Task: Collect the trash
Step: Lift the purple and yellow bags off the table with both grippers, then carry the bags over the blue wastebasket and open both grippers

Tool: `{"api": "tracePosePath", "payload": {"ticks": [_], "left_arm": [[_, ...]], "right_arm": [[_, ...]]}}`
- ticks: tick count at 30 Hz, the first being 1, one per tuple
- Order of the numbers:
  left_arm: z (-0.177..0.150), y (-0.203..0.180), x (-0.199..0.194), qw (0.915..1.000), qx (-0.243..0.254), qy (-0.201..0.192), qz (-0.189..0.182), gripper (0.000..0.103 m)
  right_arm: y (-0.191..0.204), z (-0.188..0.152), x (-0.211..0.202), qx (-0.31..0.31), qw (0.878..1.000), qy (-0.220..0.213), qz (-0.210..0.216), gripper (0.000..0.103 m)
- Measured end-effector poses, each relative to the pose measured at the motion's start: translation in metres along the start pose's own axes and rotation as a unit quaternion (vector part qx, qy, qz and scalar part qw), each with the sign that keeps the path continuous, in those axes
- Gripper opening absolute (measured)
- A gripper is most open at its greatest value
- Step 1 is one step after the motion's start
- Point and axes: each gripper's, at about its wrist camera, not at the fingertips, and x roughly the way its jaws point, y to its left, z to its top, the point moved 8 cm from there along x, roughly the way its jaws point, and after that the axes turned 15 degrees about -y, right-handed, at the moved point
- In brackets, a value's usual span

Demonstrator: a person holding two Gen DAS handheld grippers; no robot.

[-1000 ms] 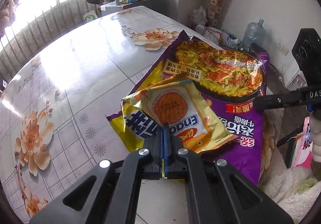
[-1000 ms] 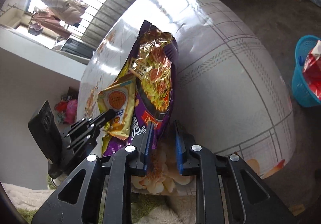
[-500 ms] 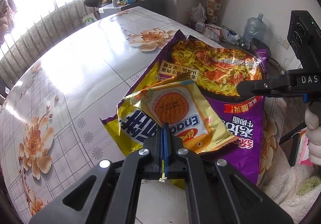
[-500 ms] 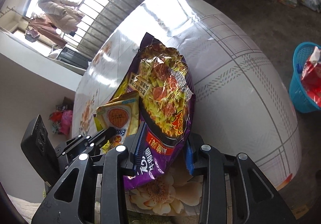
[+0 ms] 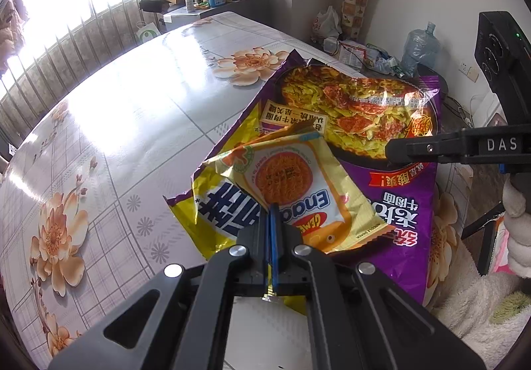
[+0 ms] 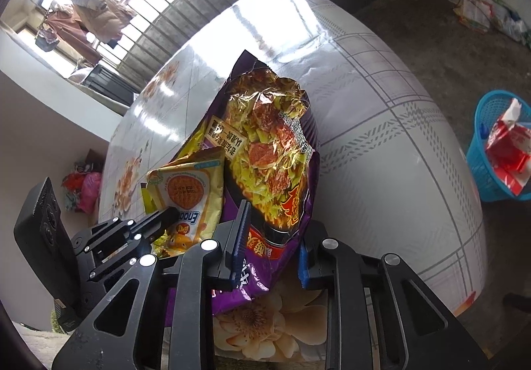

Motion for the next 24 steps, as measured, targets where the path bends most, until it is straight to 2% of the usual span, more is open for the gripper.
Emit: {"api": "tracePosePath", "payload": {"ticks": [3, 5, 10, 15, 19, 24], "left_arm": [[0.001, 0.0, 0.0, 1.0, -0.001, -0.001, 0.0, 0.001], [0.002, 0.001, -0.002, 1.0, -0.005, -0.004, -0.003, 0.0], [0.02, 0.01, -0.016, 0.9991, -0.026, -0.028, -0.017, 0.0], [0.054, 0.003, -0.014, 0.997, -0.03, -0.044, -0.057, 0.0], [0.085, -0.029, -0.002, 0.9936, -0.009, -0.049, -0.101, 0.0], [0.122, -0.101, 0.03, 0.9843, 0.025, -0.038, -0.171, 0.0]], "right_arm": [[-0.004, -0.001, 0.0, -0.006, 1.0, -0.002, -0.014, 0.006], [-0.006, -0.001, -0.001, -0.01, 1.0, -0.003, -0.019, 0.002], [-0.005, 0.008, -0.014, -0.041, 0.998, -0.034, -0.037, 0.0], [-0.028, 0.024, -0.037, -0.01, 0.996, -0.078, -0.048, 0.0], [-0.066, 0.037, -0.065, 0.032, 0.989, -0.124, -0.068, 0.0], [-0.136, 0.05, -0.105, 0.1, 0.972, -0.189, -0.097, 0.0]]}}
